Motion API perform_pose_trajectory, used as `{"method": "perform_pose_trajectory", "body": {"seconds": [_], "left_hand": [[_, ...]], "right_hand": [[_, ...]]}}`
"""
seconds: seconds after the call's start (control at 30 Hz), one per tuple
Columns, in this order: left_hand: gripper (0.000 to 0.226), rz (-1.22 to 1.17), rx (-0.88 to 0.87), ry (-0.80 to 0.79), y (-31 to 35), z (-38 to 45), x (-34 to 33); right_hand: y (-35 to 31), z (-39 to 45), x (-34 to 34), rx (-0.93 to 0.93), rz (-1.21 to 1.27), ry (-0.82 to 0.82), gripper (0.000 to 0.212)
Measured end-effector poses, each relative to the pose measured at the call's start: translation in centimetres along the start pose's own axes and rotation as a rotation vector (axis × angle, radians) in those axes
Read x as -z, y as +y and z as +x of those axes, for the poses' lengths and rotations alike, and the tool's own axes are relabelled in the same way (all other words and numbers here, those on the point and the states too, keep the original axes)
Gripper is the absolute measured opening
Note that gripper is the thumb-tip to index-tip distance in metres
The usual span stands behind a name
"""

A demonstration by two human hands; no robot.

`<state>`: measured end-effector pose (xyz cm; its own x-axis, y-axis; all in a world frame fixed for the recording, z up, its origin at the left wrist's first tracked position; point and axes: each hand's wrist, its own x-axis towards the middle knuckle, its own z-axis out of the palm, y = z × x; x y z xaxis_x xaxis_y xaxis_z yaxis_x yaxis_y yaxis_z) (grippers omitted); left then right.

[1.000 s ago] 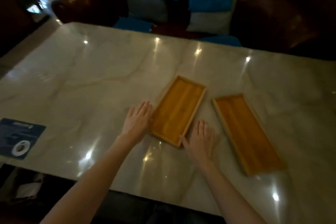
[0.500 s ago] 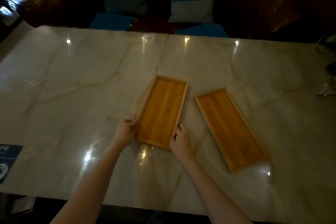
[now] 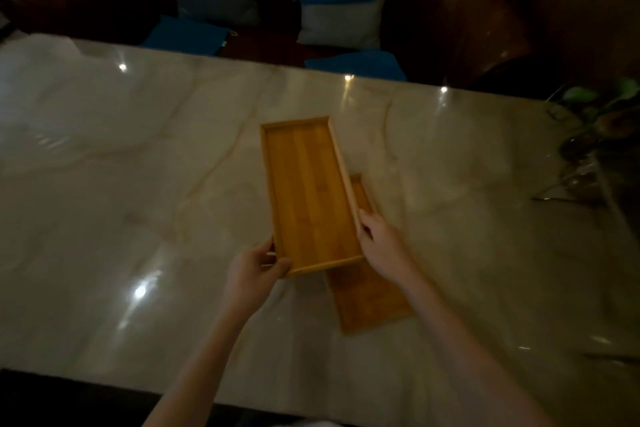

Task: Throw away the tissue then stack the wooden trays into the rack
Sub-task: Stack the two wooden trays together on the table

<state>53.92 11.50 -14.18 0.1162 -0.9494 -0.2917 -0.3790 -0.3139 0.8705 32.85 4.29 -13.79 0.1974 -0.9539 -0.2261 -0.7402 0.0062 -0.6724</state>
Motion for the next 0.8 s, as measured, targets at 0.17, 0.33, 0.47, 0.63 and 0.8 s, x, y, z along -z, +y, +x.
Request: {"method": "perform_pose_trajectory", "body": {"seconds": [0.17,0.33,0.47,0.63,0.8], "left_hand": [[0.05,-0.072,0.066,0.07,0.1,-2.0,-7.4],[0.044,0.023,0.124,0.194,-0.2,-3.2,-10.8],[0.039,0.055,0.159,0.2,-0.7,-3.5,-11.7],[0.036,0.103,0.141,0.21,-0.7,-3.4,-12.1],[0.036,-0.003,0.195,0.187,-0.7,-3.0,-12.0]], "right_hand": [[5.2,-1.4,2.4,-0.034,-0.026,-0.072,0.041],[8.1,-1.9,2.3,-0.074,-0.052,-0.158,0.041],[9.0,-2.3,1.7,-0.056,-0.048,-0.153,0.04],[9.5,-3.2,1.5,-0.037,0.008,-0.118,0.04],[9.9,-3.3,1.3,-0.067,0.058,-0.133,0.042]]}}
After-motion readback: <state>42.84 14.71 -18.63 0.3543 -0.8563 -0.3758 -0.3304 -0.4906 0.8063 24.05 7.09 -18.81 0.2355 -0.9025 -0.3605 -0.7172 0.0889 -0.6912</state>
